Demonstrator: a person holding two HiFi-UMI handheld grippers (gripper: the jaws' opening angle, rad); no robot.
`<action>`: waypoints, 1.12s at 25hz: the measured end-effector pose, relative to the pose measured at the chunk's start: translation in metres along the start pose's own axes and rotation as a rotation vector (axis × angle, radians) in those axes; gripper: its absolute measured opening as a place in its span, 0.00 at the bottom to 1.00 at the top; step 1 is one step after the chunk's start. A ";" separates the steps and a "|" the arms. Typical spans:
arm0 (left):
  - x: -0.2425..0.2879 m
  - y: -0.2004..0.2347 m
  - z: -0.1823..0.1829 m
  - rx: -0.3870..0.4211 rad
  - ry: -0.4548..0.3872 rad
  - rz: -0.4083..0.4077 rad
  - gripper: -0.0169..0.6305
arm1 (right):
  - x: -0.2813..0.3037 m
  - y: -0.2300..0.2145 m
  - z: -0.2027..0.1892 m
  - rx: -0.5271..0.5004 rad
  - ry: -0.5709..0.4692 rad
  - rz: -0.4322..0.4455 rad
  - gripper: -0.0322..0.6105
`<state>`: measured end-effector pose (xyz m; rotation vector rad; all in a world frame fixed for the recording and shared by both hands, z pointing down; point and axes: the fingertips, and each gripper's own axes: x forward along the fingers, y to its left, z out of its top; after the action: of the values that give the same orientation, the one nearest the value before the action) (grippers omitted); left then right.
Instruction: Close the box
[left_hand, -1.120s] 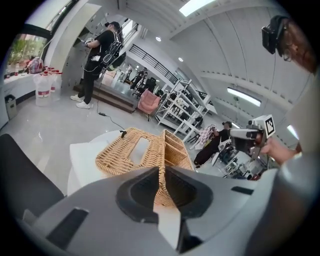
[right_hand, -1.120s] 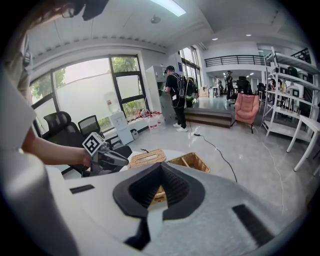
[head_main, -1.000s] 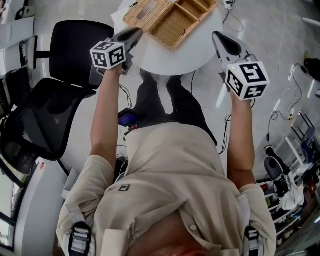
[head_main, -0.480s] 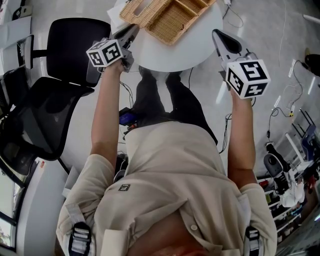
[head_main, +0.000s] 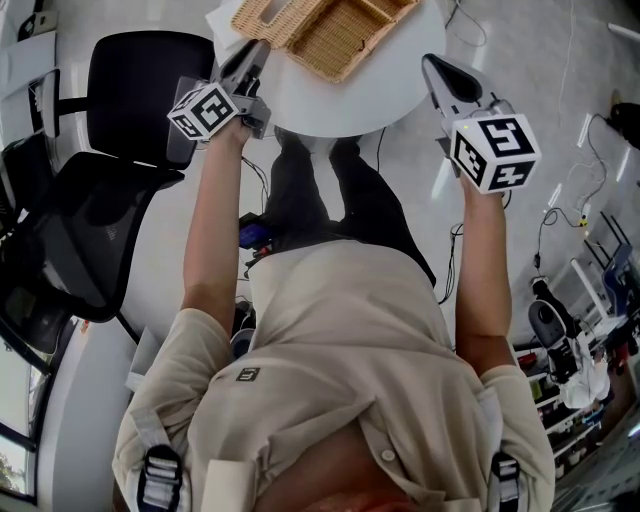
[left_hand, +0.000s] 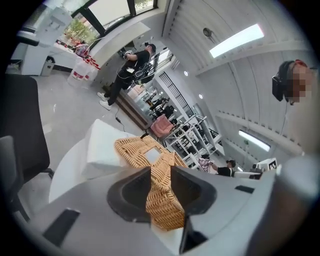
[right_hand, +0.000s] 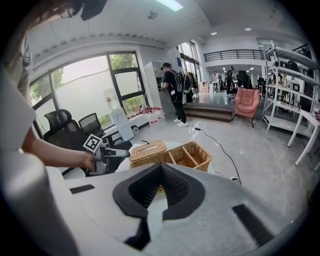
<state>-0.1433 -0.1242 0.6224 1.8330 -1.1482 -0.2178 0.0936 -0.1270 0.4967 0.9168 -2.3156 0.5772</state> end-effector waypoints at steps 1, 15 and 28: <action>-0.001 0.002 0.000 -0.010 -0.012 0.005 0.18 | 0.001 0.000 -0.001 0.000 0.001 0.001 0.04; -0.002 0.020 0.002 -0.207 -0.132 -0.002 0.18 | 0.010 0.002 -0.015 0.010 0.023 0.010 0.04; 0.005 0.032 0.001 -0.263 -0.139 0.003 0.18 | 0.015 0.002 -0.020 0.020 0.034 0.011 0.04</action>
<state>-0.1615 -0.1329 0.6484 1.6029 -1.1581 -0.4778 0.0907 -0.1210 0.5208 0.8976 -2.2890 0.6172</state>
